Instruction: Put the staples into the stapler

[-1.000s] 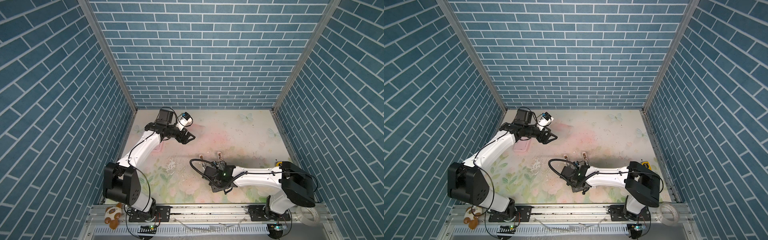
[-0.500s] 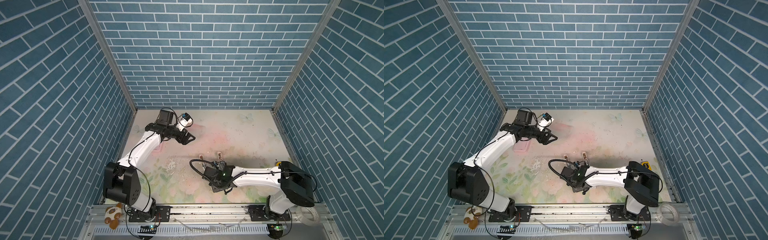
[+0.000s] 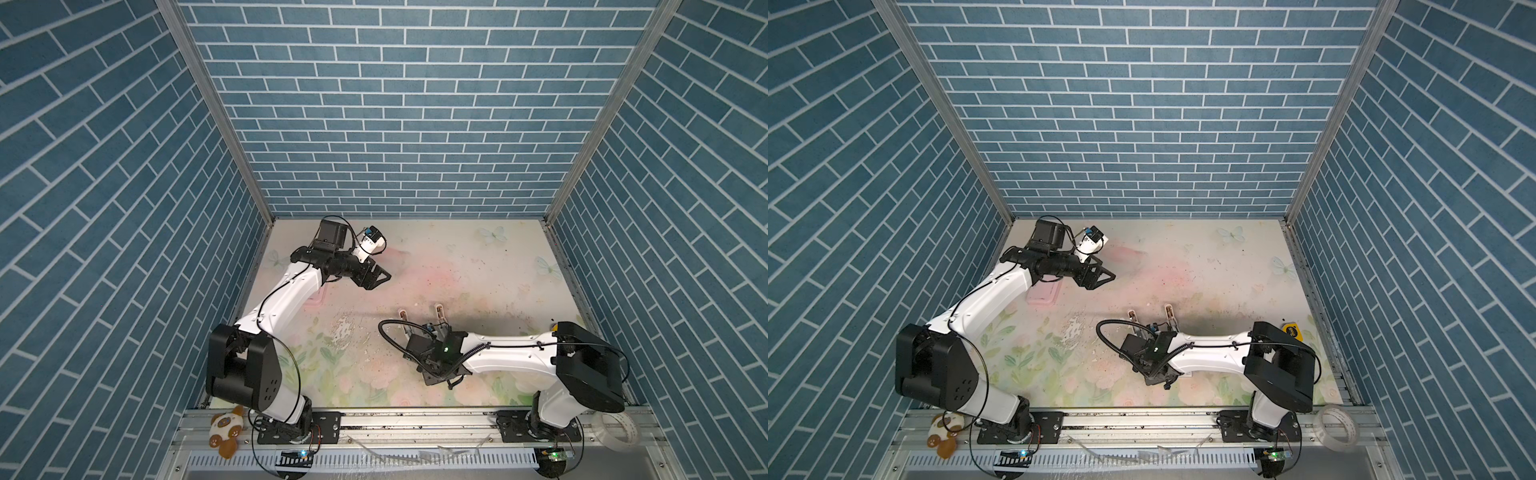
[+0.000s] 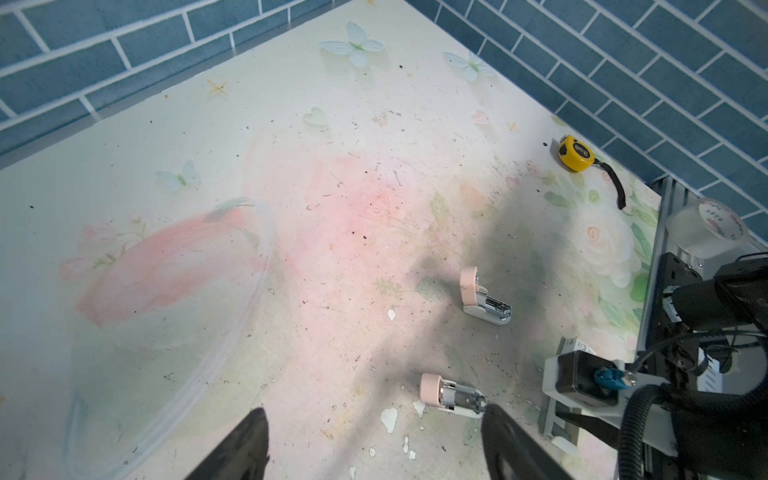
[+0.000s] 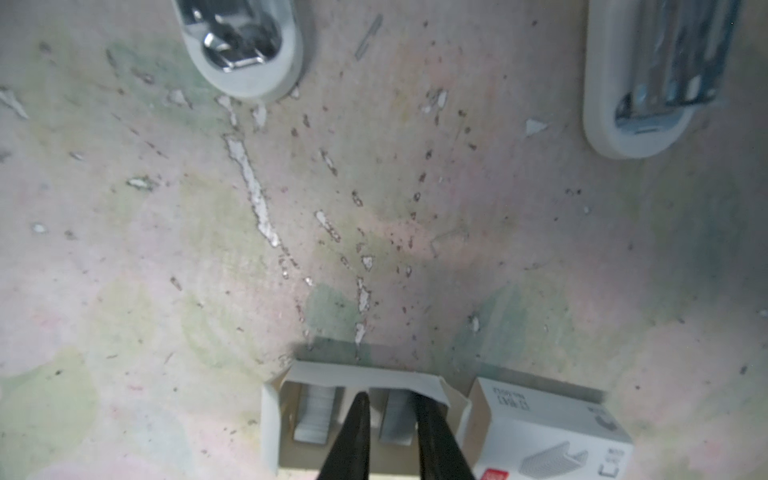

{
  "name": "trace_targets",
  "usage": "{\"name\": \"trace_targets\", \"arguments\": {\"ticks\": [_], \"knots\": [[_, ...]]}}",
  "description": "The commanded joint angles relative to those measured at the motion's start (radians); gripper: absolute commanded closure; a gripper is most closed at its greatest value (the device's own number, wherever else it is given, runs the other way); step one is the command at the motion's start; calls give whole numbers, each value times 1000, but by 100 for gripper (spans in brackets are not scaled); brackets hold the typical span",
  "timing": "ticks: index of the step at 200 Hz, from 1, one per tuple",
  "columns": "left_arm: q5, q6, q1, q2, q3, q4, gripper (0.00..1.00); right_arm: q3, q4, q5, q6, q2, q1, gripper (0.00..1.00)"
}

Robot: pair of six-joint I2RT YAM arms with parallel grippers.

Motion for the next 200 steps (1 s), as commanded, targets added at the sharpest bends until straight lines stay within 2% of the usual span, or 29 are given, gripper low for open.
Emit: {"name": "trace_targets", "arguments": {"ticks": [1,124,200], "knots": [[18,-8,-7,4,-15,9,18,2,-17,22,39,12,6,77],[19,-10,-10,4,-29,23,18,-10,19,11,47,-3,7,80],[21,-14,-13,-5,-37,26,18,-2,8,8,71,39,8,79]]}}
